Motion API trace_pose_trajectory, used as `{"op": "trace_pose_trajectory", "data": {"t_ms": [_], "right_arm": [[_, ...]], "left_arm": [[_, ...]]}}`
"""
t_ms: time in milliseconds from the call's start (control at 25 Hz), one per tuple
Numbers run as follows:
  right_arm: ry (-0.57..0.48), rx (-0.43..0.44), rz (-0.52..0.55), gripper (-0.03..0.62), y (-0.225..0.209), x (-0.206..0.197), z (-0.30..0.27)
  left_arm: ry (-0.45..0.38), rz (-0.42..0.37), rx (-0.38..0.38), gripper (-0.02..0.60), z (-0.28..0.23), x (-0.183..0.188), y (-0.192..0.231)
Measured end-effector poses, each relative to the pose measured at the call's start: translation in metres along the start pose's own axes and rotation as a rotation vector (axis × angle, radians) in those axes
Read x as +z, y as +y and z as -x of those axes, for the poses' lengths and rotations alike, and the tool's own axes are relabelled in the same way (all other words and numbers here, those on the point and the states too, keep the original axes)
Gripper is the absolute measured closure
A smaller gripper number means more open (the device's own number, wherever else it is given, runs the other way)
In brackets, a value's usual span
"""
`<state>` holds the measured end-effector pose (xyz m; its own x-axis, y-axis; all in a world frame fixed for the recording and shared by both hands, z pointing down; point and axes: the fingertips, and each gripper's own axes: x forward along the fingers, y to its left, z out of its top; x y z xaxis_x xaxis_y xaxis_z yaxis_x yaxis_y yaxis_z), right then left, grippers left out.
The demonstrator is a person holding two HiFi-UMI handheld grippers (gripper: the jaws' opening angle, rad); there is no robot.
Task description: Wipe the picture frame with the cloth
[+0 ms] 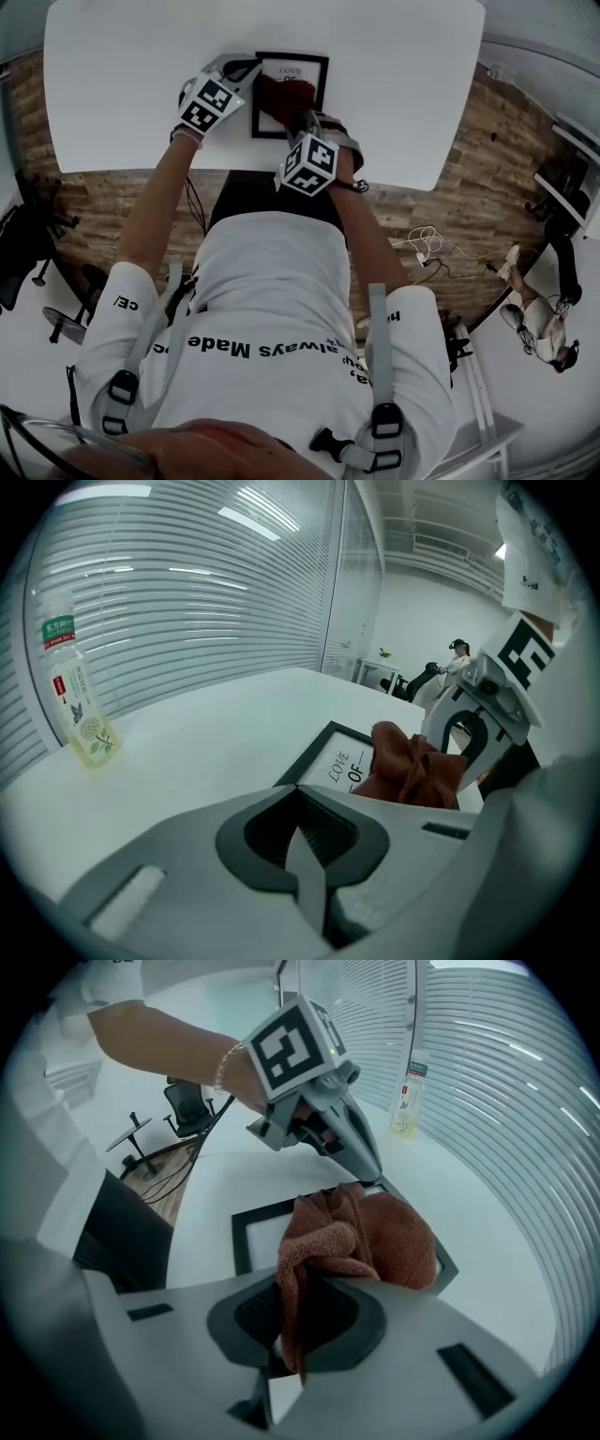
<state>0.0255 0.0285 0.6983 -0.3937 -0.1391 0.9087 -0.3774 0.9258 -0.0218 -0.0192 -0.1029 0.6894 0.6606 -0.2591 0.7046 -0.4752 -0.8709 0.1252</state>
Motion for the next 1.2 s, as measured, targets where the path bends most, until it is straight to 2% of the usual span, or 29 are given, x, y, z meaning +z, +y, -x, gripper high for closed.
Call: {"op": "trace_pose_trajectory", "data": {"t_ms": [240, 520, 600, 760, 880, 960, 1080, 1200], "right_arm": [[0.02, 0.069, 0.043, 0.579, 0.044, -0.015, 0.01], [0.015, 0.119, 0.081, 0.579, 0.055, -0.014, 0.028], [-0.042, 0.065, 0.052, 0.579, 0.033, 0.0, 0.047], [-0.183, -0.2, -0.009, 0.579, -0.055, 0.03, 0.087], [-0.195, -0.344, -0.029, 0.579, -0.111, 0.034, 0.092], [-0.144, -0.357, -0.036, 0.579, -0.132, 0.025, 0.072], [-0.053, -0.286, -0.053, 0.579, -0.138, 0.004, 0.029], [-0.036, -0.244, -0.057, 0.579, -0.13, -0.004, 0.01]], "left_arm": [[0.005, -0.002, 0.011, 0.58, -0.001, -0.001, 0.0], [0.008, 0.003, 0.014, 0.58, 0.002, -0.001, -0.001], [0.01, 0.005, 0.011, 0.58, 0.002, -0.001, -0.001], [0.015, 0.007, 0.01, 0.58, 0.001, -0.002, 0.001], [0.013, 0.008, 0.01, 0.58, 0.002, -0.002, 0.001], [0.013, 0.013, 0.009, 0.58, 0.002, -0.003, 0.001], [0.014, 0.017, 0.012, 0.58, 0.002, -0.003, 0.001], [0.011, 0.019, 0.01, 0.58, 0.003, -0.001, 0.0]]}}
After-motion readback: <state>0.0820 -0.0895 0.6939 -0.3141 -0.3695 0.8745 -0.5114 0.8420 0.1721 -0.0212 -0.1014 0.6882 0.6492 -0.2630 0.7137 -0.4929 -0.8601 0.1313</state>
